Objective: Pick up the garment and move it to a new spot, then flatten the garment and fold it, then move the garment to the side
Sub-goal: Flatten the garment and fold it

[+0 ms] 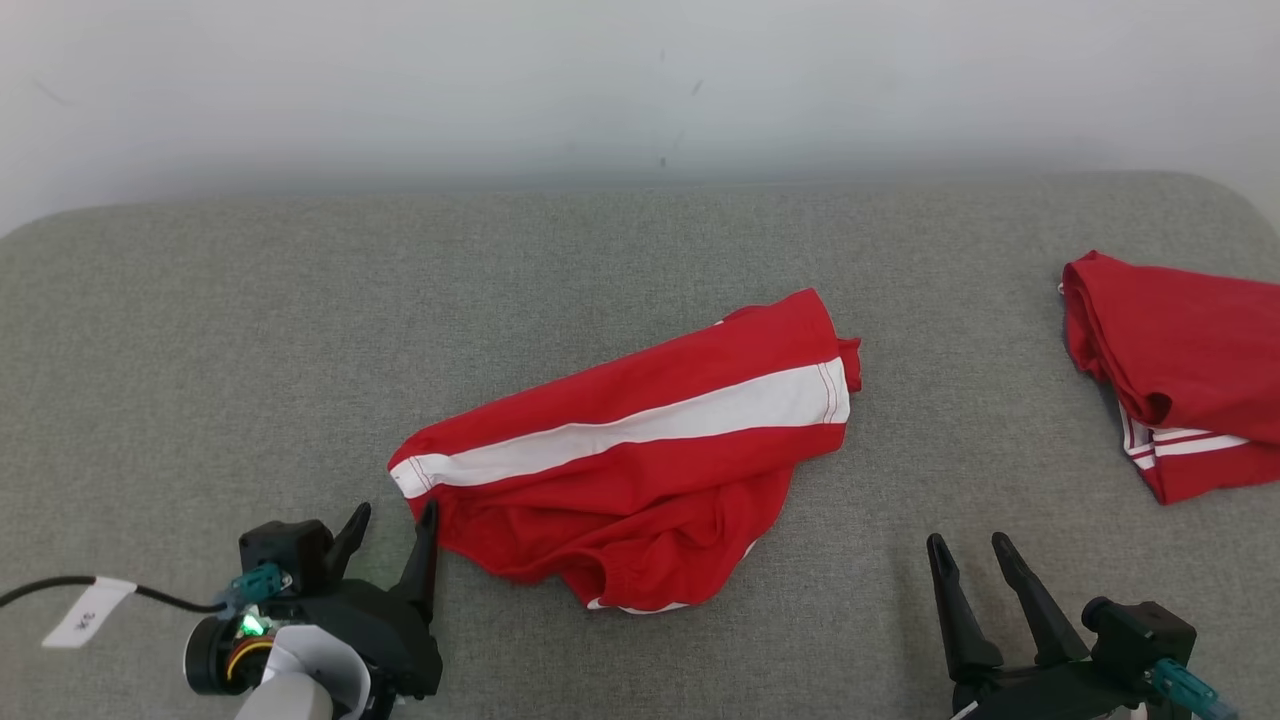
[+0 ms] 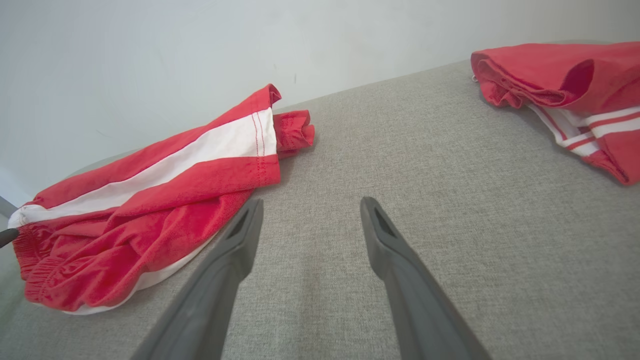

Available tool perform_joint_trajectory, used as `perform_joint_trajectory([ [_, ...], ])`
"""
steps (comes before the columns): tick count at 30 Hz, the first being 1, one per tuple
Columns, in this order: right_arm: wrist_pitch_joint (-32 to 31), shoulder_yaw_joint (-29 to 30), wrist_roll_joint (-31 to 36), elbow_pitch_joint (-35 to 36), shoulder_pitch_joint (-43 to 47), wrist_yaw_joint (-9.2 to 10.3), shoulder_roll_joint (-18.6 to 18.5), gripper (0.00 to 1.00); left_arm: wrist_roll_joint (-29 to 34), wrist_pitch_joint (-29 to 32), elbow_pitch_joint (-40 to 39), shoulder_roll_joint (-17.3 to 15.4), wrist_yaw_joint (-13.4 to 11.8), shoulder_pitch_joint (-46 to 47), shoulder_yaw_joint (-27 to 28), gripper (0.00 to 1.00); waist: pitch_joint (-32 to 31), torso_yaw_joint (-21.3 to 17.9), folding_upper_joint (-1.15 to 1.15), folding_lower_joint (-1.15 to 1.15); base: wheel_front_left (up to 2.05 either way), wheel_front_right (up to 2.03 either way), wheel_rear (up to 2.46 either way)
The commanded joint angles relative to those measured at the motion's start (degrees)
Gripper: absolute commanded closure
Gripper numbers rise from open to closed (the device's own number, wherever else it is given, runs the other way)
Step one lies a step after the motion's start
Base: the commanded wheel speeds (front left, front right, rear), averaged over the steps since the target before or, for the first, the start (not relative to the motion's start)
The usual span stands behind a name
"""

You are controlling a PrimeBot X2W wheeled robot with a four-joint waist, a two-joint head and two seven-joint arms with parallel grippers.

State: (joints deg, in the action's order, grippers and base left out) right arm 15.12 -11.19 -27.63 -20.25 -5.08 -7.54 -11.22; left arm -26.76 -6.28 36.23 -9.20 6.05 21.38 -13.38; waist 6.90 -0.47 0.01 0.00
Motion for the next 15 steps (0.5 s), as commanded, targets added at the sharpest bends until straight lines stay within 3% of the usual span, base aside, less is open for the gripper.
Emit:
perform_joint_trajectory([
  [1, 0.0, 0.2, 0.2, 0.2, -0.4, 0.13, -0.4, 0.0, -0.5, 0.4, 1.0, -0.1, 0.4, 1.4, -0.3, 0.02, 0.2, 0.0, -0.01, 0.0, 0.0, 0.0, 0.0],
  [3, 0.0, 0.2, 0.2, 0.2, -0.3, 0.13, -0.5, 0.0, -1.1, 0.6, 1.8, -0.1, 0.6, 2.2, -0.6, 0.13, 0.3, 0.0, -0.01, 0.0, 0.0, 0.0, 0.0],
  [5, 0.0, 0.0, 0.1, 0.3, -0.2, 0.13, -0.4, 0.0, -1.9, 0.9, 2.5, -0.2, 1.0, 3.6, -1.3, 0.34, 0.6, 0.1, -0.01, 0.0, 0.0, 0.0, 0.0],
  [7, 0.0, -0.3, 0.1, 0.2, -0.3, 0.13, -0.4, 0.0, -2.5, 1.0, 3.0, -0.2, 1.1, 4.2, -1.9, 0.48, 0.7, 0.2, -0.01, 0.0, 0.0, 0.0, 0.0],
  [13, 0.0, -1.2, -0.4, 0.0, -1.4, 0.13, -0.6, 0.0, -3.9, 0.8, 3.5, -0.1, 1.5, 6.2, -3.4, 0.75, 1.1, 0.5, -0.01, 0.0, 0.0, 0.0, 0.0],
  [14, 0.0, -1.5, -0.5, -0.1, -1.7, 0.13, -0.7, 0.0, -4.2, 0.7, 3.6, -0.2, 1.5, 6.4, -3.6, 0.91, 1.1, 0.6, -0.01, 0.0, 0.0, 0.0, 0.0],
  [15, 0.0, -1.5, -0.5, -0.1, -1.7, 0.13, -0.7, 0.0, -4.2, 0.7, 3.6, -0.2, 1.5, 6.4, -3.6, 0.91, 1.1, 0.6, -0.01, 0.0, 0.0, 0.0, 0.0],
])
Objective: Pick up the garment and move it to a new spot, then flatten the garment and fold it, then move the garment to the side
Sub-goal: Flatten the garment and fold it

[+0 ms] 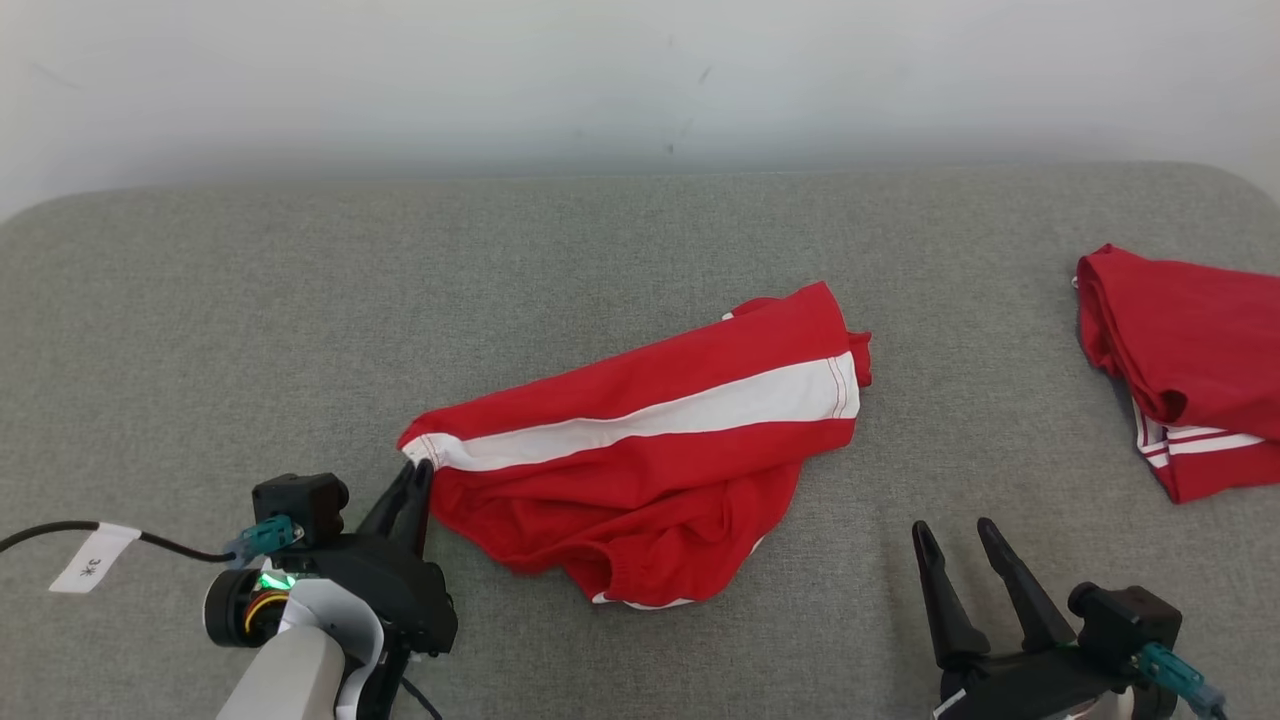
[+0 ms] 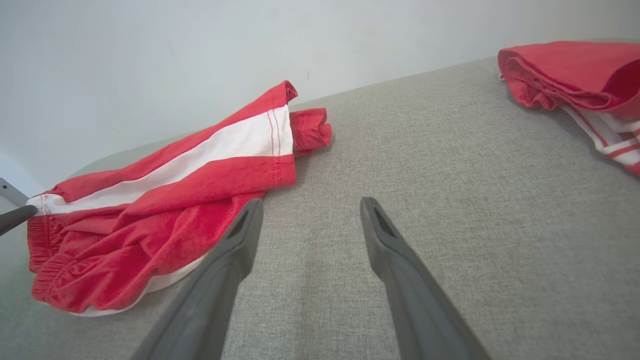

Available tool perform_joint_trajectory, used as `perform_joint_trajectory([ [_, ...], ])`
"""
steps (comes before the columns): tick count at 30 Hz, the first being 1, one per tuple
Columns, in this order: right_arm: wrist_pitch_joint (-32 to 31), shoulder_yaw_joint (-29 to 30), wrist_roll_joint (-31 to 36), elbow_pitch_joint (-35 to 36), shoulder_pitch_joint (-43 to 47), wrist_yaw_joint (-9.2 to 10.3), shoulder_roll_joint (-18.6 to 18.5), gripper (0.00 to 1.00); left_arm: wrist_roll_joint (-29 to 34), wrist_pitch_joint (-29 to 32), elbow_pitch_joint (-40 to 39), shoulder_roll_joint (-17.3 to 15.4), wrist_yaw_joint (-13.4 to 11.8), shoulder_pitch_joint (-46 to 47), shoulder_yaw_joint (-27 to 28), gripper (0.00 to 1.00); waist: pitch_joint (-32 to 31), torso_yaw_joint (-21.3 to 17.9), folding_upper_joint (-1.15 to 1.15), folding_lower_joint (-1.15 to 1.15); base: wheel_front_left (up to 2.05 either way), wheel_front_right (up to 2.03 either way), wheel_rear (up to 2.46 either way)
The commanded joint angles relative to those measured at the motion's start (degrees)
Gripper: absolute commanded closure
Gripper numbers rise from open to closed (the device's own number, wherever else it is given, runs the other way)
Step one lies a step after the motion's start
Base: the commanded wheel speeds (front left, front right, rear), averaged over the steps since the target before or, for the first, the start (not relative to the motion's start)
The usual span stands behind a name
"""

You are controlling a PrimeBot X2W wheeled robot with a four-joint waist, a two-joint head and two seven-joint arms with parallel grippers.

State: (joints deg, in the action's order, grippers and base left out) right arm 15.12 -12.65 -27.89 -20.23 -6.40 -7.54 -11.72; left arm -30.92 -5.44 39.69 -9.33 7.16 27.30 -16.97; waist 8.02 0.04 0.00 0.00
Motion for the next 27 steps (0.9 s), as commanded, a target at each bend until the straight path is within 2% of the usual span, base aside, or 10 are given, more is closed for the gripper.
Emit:
perform_joint_trajectory([
  [1, 0.0, -0.4, -0.3, -0.2, -0.8, 0.13, -0.3, 0.0, -0.5, -0.3, 0.1, 0.0, 0.4, 0.7, -0.3, 1.0, 0.1, 0.2, 0.0, 0.0, 0.0, 0.0, 0.0],
  [7, 0.0, -2.4, -1.8, -2.3, -5.2, 0.13, -0.8, 0.0, -3.1, -0.5, -1.4, -0.3, 0.3, 0.7, -3.0, 1.0, 0.2, 1.0, 0.0, 0.0, 0.0, 0.0, 0.0],
  [12, 0.0, -5.5, -7.8, -8.4, -11.7, 0.13, -2.0, 0.0, -4.6, -1.3, -3.4, -1.2, 0.3, 0.0, -5.4, 1.0, 0.4, 2.3, 0.0, 0.0, 0.0, 0.0, 0.0],
  [19, -0.4, -13.0, -16.5, -18.9, -21.5, 0.13, -4.6, 0.0, -5.9, -1.8, -5.0, -2.0, 0.3, 0.3, -8.3, 1.0, 0.9, 4.5, 0.0, 0.0, 0.0, 0.0, 0.0],
  [25, -1.2, -18.0, -23.5, -24.9, -26.3, 0.13, -5.1, 0.0, -6.4, -2.3, -5.3, -2.5, 0.3, 1.2, -10.2, 1.0, 1.4, 5.8, 0.0, 0.0, 0.0, 0.0, 0.0],
  [27, -0.9, -19.3, -25.2, -26.4, -27.3, 0.13, -5.4, 0.04, -6.6, -2.4, -5.3, -2.6, 0.3, 1.4, -10.8, 1.0, 1.5, 6.2, 0.0, 0.0, 0.0, 0.0, 0.0],
])
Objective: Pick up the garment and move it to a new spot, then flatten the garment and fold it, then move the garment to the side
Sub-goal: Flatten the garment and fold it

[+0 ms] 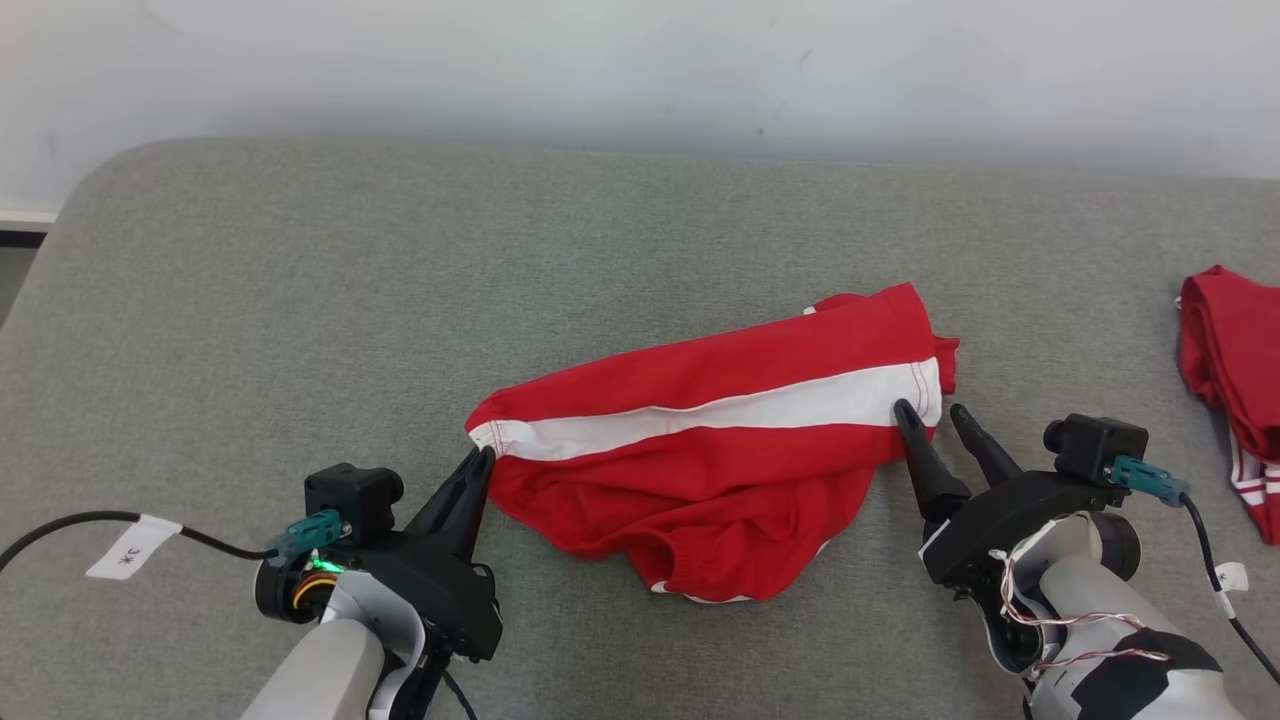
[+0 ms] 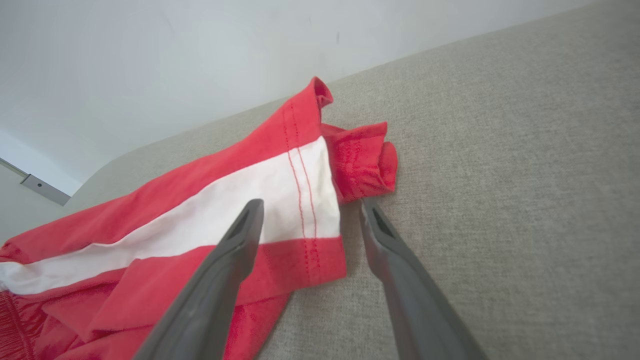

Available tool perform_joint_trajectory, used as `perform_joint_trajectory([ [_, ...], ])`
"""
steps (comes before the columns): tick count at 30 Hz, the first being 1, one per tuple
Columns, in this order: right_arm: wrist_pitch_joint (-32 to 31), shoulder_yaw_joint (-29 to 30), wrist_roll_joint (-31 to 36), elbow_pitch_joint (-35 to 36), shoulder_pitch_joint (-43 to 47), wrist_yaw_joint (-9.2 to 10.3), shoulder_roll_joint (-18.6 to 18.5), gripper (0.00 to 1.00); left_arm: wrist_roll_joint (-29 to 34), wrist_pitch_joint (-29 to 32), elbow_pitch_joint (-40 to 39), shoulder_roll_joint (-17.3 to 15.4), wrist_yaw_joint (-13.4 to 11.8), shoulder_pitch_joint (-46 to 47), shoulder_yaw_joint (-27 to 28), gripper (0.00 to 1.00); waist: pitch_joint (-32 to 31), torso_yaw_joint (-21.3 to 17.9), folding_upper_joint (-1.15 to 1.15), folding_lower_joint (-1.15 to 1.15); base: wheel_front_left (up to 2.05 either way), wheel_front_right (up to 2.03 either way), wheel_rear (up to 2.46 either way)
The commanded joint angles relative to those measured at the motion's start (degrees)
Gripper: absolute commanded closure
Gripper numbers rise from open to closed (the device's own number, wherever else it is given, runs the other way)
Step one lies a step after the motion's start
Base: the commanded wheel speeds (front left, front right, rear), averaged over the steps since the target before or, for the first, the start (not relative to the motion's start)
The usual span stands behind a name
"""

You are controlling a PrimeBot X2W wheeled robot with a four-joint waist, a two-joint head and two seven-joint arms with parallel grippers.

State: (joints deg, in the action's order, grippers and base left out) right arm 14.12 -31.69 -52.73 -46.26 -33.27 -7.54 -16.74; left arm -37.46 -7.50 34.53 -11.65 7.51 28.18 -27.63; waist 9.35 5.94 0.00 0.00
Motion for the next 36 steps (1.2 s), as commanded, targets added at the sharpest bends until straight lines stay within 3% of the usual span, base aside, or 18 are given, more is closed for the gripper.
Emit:
perform_joint_trajectory([
  [1, 0.2, -0.9, -1.1, -0.9, -0.9, 0.13, -0.5, 0.06, -0.2, -0.5, -0.1, -0.3, -0.1, 0.7, -0.4, 1.0, 0.2, 0.4, 0.0, 0.0, 0.0, 0.0, 0.0],
  [3, 0.5, -2.2, -2.5, -2.0, -1.6, 0.13, -0.6, 0.47, -0.3, -0.5, -0.1, -0.5, -0.1, 0.9, -0.9, 1.0, 0.3, 0.6, 0.0, 0.0, 0.0, 0.0, 0.0],
  [5, 0.6, -3.5, -3.7, -2.5, -2.3, 0.13, -0.8, 0.62, -0.6, -0.7, 0.0, -0.6, -0.1, 1.1, -1.2, 1.0, 0.5, 0.8, 0.0, 0.0, 0.0, 0.0, 0.0],
  [6, 0.7, -4.1, -3.8, -2.7, -2.7, 0.13, -1.1, 0.95, -0.7, -0.8, 0.0, -0.7, -0.1, 1.2, -1.4, 1.0, 0.7, 0.8, 0.0, 0.0, 0.0, 0.0, 0.0],
  [7, 0.8, -4.7, -4.3, -2.7, -3.1, 0.13, -1.2, 1.0, -0.7, -0.8, 0.0, -0.9, -0.1, 1.3, -1.6, 1.0, 0.8, 0.8, 0.0, 0.0, 0.0, 0.0, 0.0],
  [12, 1.1, -7.4, -4.2, -1.8, -4.3, 0.13, -2.7, 1.0, -0.4, -2.3, -0.1, -1.7, -0.1, 1.6, -1.9, 1.0, 0.7, 0.4, 0.0, 0.0, 0.0, 0.0, 0.0],
  [22, 1.0, -6.9, -5.1, 2.6, -2.9, 0.13, -4.6, 1.0, -1.4, -3.7, -1.5, -4.1, -0.1, 0.6, -1.4, 1.0, -1.5, -1.6, 0.0, 0.0, 0.0, 0.0, 0.0],
  [23, 1.0, -7.8, -5.5, 2.3, -3.0, 0.13, -4.5, 0.56, -1.4, -3.6, -1.7, -4.3, -0.1, 0.5, -1.3, 1.0, -1.5, -1.7, 0.0, 0.0, 0.0, 0.0, 0.0],
  [24, 1.0, -8.6, -6.0, 1.8, -3.4, 0.13, -4.5, 0.0, -1.5, -3.6, -2.0, -4.3, -0.1, 0.4, -1.4, 1.0, -1.3, -1.7, 0.0, 0.0, 0.0, 0.0, 0.0],
  [36, 1.0, -14.1, -12.0, -5.4, -7.1, 0.13, -2.9, 0.0, -1.5, -3.5, -2.8, -2.8, -0.2, 2.4, -3.3, 1.0, 1.1, 1.6, 0.0, 0.0, 0.0, 0.0, 0.0],
])
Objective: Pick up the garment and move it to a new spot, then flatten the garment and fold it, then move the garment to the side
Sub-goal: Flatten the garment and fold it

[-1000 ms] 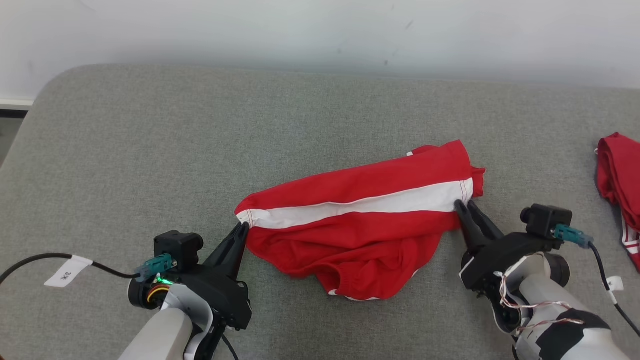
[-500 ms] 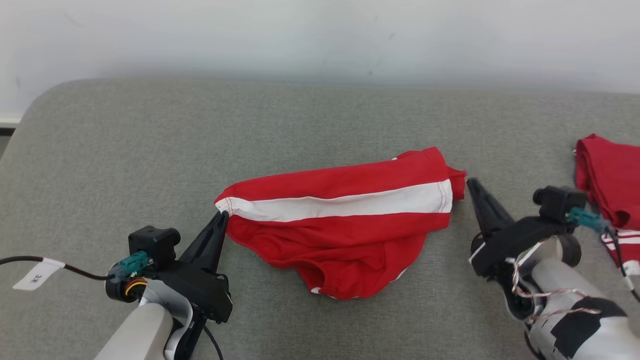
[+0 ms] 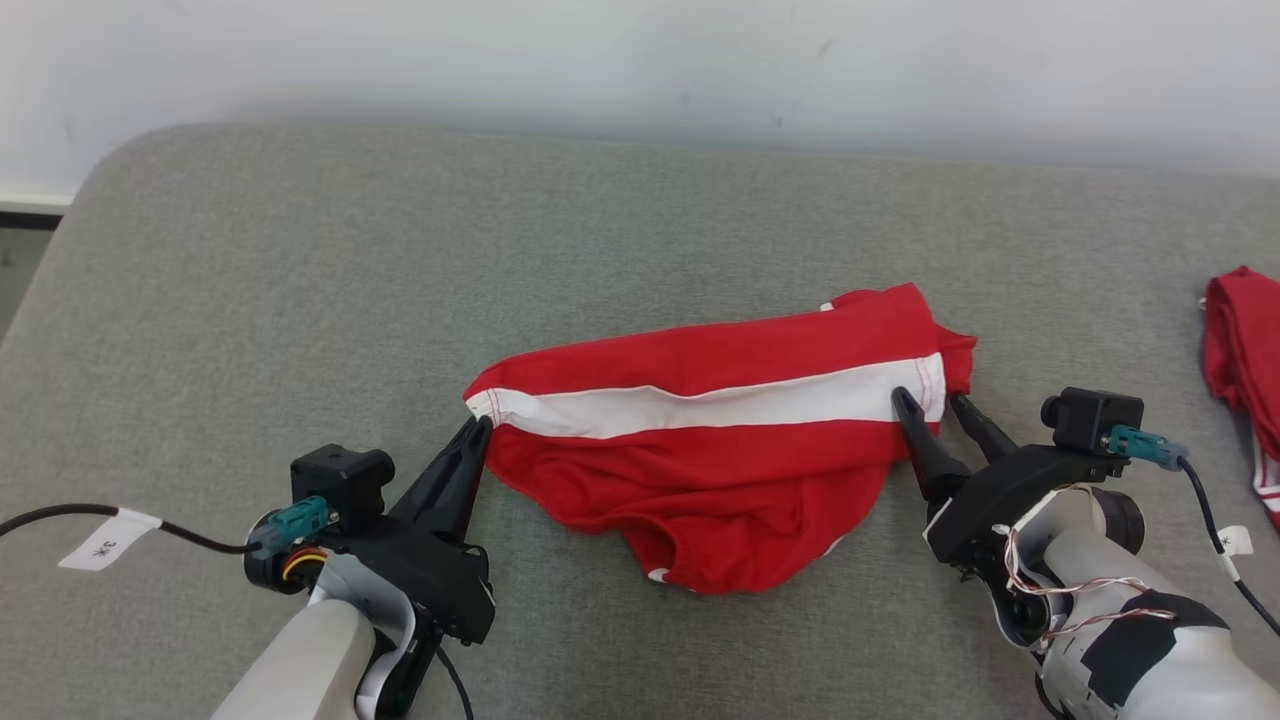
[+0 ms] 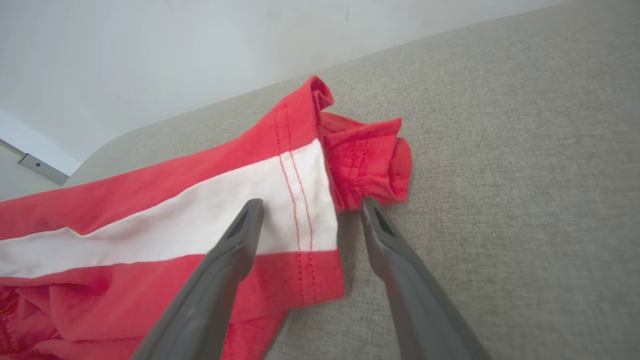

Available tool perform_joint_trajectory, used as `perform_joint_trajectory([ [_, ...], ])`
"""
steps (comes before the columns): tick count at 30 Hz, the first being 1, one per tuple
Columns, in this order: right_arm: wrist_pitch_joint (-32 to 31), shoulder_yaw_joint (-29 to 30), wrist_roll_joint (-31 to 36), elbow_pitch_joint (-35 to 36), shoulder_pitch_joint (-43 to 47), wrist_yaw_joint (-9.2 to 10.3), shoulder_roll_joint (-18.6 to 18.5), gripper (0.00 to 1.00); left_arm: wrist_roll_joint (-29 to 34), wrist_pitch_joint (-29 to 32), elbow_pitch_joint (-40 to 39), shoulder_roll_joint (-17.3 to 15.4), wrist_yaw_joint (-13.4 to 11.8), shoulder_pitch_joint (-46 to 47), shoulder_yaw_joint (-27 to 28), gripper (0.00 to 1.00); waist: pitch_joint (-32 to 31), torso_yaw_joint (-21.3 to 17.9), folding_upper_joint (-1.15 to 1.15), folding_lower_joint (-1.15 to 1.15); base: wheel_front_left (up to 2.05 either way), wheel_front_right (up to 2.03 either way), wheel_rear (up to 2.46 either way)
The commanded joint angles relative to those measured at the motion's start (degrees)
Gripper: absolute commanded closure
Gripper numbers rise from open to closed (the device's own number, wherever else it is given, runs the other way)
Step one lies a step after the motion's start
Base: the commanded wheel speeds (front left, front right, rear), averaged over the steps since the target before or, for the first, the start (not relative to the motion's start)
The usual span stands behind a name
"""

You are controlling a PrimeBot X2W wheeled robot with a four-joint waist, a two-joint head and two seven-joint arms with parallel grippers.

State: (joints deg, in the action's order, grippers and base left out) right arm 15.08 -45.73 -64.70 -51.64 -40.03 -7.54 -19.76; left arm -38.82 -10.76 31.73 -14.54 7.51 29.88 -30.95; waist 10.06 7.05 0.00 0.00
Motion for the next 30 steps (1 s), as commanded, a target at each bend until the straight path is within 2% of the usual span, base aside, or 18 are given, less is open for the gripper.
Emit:
perform_joint_trajectory([
  [1, 0.0, -0.3, -0.5, -0.3, -0.6, 0.13, 0.1, 0.01, -0.1, -0.3, 0.0, 0.2, -0.2, 0.7, -0.1, 1.0, 0.5, 0.7, 0.0, 0.0, 0.0, 0.0, 0.0],
  [2, 0.0, -0.5, -1.0, -0.5, -0.8, 0.13, -0.1, 0.21, -0.2, -0.4, 0.1, 0.2, -0.2, 0.8, -0.3, 1.0, 0.6, 0.9, 0.0, 0.0, 0.0, 0.0, 0.0],
  [3, 0.0, -0.7, -1.5, -0.6, -0.9, 0.13, -0.2, 0.57, -0.3, -0.4, 0.2, 0.3, -0.1, 0.9, -0.4, 1.0, 0.7, 1.0, 0.0, 0.0, 0.0, 0.0, 0.0],
  [4, 0.0, -1.0, -1.9, -0.5, -1.0, 0.13, -0.3, 1.0, -0.4, -0.5, 0.3, 0.4, -0.1, 0.9, -0.5, 1.0, 0.7, 1.1, 0.0, 0.0, 0.0, 0.0, 0.0],
  [10, 0.1, -2.5, -3.2, 1.5, -1.5, 0.13, -2.1, 1.0, -1.0, -1.1, 1.0, -0.1, -0.1, 1.0, -0.7, 1.0, 0.5, 0.8, 0.0, 0.0, 0.0, 0.0, 0.0],
  [17, 0.1, -0.4, -1.9, 6.2, -0.3, 0.13, -4.7, 1.0, -1.5, -2.3, 0.3, -1.7, -0.1, 0.9, -0.3, 1.0, -1.4, -1.2, 0.0, 0.0, 0.0, 0.0, 0.0],
  [26, 0.1, 3.2, 2.8, 14.4, -2.1, 0.13, -9.7, 1.0, -2.4, -2.8, -7.0, -7.2, -0.1, 4.0, -1.0, 1.0, -6.0, -4.7, 0.0, 0.0, 0.0, 0.0, 0.0],
  [30, 0.1, 4.9, 3.7, 18.0, -3.7, 0.14, -12.0, 1.0, -5.1, -1.3, -12.4, -10.0, -0.1, 6.9, -2.4, 1.0, -8.7, -6.0, 0.0, 0.0, 0.0, 0.0, 0.0],
])
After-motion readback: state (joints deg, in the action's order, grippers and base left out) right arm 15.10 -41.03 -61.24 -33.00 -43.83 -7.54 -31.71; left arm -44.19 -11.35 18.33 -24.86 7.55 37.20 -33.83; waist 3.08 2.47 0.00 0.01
